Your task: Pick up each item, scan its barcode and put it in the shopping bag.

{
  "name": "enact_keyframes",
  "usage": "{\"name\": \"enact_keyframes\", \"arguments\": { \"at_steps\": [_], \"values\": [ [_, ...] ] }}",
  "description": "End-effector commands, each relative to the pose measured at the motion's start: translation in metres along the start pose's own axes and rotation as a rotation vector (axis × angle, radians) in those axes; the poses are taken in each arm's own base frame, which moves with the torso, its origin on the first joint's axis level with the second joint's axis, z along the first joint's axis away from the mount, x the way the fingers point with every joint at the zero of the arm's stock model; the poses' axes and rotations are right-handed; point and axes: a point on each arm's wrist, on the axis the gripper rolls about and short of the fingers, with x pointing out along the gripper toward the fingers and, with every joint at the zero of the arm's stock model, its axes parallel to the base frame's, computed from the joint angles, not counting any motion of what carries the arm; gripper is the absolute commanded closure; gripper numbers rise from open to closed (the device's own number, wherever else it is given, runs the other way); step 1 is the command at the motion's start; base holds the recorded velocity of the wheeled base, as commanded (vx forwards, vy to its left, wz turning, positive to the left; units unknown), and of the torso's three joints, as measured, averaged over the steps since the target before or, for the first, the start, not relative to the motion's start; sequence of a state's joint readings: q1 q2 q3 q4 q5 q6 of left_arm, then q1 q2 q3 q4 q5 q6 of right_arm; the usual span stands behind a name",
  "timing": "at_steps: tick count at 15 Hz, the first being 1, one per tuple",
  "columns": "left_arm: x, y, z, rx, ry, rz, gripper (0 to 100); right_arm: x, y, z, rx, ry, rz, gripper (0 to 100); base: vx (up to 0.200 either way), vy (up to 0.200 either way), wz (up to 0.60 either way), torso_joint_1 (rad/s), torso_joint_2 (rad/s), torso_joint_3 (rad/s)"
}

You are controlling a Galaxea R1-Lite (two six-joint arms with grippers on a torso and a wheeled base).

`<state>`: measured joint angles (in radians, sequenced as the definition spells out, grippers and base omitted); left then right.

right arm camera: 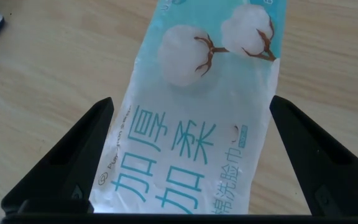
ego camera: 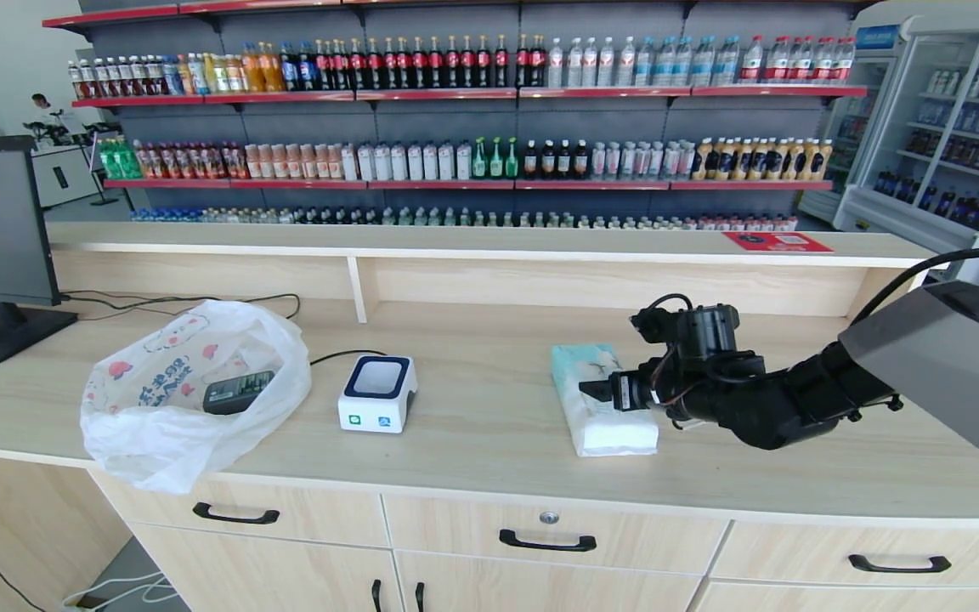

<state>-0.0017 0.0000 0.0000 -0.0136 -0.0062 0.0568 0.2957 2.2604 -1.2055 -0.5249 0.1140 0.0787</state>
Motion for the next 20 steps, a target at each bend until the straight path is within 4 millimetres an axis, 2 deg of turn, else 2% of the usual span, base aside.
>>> {"name": "enact_keyframes", "arguments": {
  "at_steps": [1, 6, 12, 20],
  "values": [
    [0.0, 0.0, 0.0, 0.0, 0.0, 0.0, 0, -0.001, 0.001, 0.013, -0.021, -0.013, 0.001, 0, 0.0, 0.0, 0.0, 0.0, 0.0, 0.0],
    [0.0, 0.0, 0.001, 0.0, -0.006, -0.001, 0, -0.001, -0.005, 0.02, -0.074, 0.044, -0.06, 0, 0.0, 0.0, 0.0, 0.0, 0.0, 0.0],
    [0.0, 0.0, 0.001, 0.0, -0.006, -0.001, 0, 0.008, -0.003, 0.04, -0.072, 0.113, -0.059, 0, 0.0, 0.0, 0.0, 0.0, 0.0, 0.0],
    [0.0, 0.0, 0.0, -0.002, -0.005, -0.001, 0, 0.019, 0.018, 0.029, -0.091, 0.161, -0.021, 0, 0.0, 0.0, 0.0, 0.0, 0.0, 0.0]
  ]
}}
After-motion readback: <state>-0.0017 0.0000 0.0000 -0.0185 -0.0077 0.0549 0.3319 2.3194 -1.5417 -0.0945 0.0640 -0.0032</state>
